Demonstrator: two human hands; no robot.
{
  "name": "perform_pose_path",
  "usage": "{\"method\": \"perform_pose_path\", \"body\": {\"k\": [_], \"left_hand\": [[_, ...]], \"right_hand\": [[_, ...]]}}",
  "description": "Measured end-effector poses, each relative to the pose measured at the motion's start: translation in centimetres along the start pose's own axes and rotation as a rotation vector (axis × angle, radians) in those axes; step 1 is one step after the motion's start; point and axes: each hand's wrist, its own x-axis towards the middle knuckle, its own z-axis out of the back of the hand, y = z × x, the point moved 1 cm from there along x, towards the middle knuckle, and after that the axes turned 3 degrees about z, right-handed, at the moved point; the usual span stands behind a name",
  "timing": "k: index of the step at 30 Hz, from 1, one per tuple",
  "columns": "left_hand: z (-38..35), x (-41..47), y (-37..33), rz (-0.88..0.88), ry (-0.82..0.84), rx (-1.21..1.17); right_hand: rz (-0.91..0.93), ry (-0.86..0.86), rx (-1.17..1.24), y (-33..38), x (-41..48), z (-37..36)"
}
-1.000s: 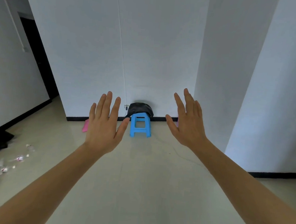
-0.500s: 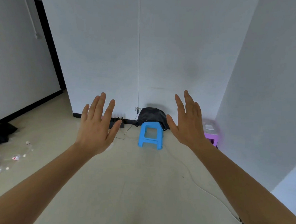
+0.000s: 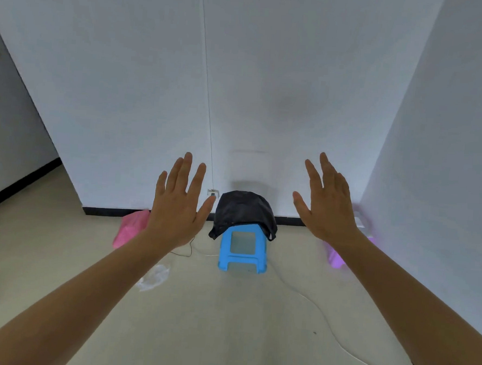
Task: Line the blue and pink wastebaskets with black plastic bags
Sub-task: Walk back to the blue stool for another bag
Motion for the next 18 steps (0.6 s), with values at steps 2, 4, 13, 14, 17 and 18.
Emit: {"method": "perform_pose_path", "body": {"k": [2, 4, 13, 14, 17, 18], "left_hand": [[-4.2, 3.9, 0.5, -0.006, 0.04, -0.02], [-8.9, 8.1, 0.9, -0.003, 0.08, -0.037], [-24.4, 27.1, 3.2, 0.05, 0.232, -0.005], [-25.6, 28.9, 3.8, 0.05, 0.244, 0.0], [-29.2, 33.5, 6.3, 0.058, 0.258, 0.024], [-30.6, 34.9, 7.4, 0.069, 0.263, 0.028]], "right_hand": [[-0.024, 0.013, -0.018, -2.9, 2.5, -3.4], [-0.058, 0.029, -0.012, -6.4, 5.6, -7.1], [-0.119, 0.158, -0.038, -19.3, 22.4, -21.4], [-0.123, 0.169, -0.032, -20.0, 24.6, -22.9], [-0.115, 0.207, -0.027, -21.1, 30.0, -27.8], [-0.107, 0.227, -0.022, -21.3, 31.5, -29.7]]}}
